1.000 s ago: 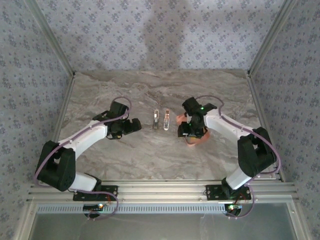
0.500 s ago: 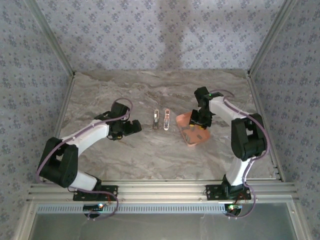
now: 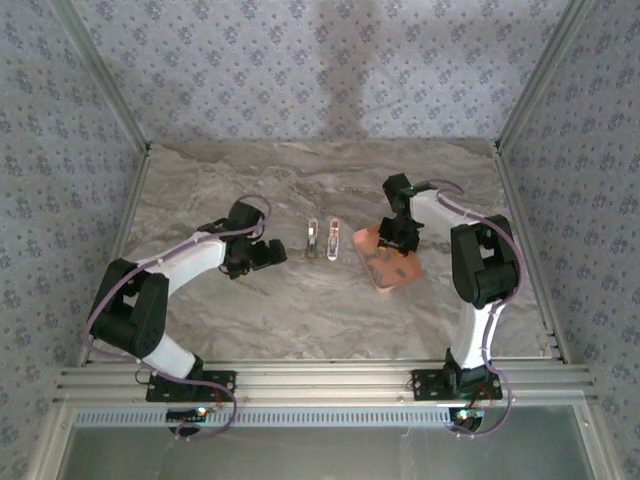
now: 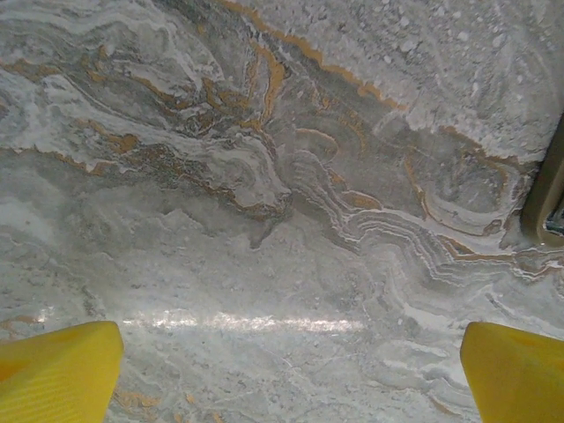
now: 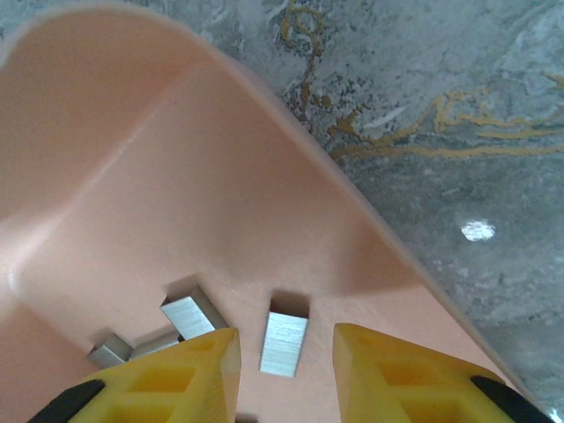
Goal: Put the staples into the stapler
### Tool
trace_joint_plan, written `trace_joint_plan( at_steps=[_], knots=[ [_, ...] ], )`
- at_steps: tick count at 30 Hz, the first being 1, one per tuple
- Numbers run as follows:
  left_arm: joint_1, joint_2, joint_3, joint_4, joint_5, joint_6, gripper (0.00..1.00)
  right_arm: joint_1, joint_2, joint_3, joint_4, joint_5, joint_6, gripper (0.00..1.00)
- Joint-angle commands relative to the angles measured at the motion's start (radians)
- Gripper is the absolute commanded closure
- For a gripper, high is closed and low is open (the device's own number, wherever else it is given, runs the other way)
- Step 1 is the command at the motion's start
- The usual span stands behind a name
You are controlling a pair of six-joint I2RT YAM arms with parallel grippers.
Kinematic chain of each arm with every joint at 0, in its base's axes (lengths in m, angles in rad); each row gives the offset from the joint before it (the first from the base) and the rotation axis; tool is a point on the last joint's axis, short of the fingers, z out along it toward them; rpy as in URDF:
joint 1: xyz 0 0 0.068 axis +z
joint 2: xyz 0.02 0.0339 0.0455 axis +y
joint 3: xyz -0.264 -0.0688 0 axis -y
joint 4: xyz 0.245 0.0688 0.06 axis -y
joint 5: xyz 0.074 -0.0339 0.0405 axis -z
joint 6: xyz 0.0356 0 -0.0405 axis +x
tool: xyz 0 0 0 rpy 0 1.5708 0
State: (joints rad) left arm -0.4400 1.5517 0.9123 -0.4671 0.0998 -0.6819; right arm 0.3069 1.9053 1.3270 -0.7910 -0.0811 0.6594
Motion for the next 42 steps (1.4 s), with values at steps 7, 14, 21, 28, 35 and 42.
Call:
trace_joint_plan(
  at_steps=[7, 14, 21, 28, 35, 42],
  knots=[
    [0.003, 0.005, 0.023, 0.003, 0.020, 0.018, 0.02, 0.017, 0.053, 0.024, 0.015, 0.034, 0.036, 0.67],
    [0.003, 0.003, 0.017, 0.004, 0.021, 0.018, 0.02, 0.025, 0.061, 0.009, 0.024, 0.074, 0.048, 0.73],
    [0.003, 0.004, 0.019, 0.004, 0.024, 0.020, 0.02, 0.027, 0.084, 0.003, 0.041, 0.066, 0.054, 0.76],
    [0.003, -0.002, 0.014, 0.005, 0.026, 0.017, 0.02, 0.034, 0.076, -0.019, 0.064, 0.073, 0.057, 0.82],
    [0.003, -0.015, 0.005, 0.005, 0.021, 0.012, 0.02, 0.055, -0.017, -0.062, 0.128, 0.121, 0.046, 0.84],
    [0.002, -0.071, -0.046, 0.097, 0.084, 0.014, 0.02, 0.089, -0.189, -0.182, 0.216, 0.177, 0.037, 0.85]
  ],
)
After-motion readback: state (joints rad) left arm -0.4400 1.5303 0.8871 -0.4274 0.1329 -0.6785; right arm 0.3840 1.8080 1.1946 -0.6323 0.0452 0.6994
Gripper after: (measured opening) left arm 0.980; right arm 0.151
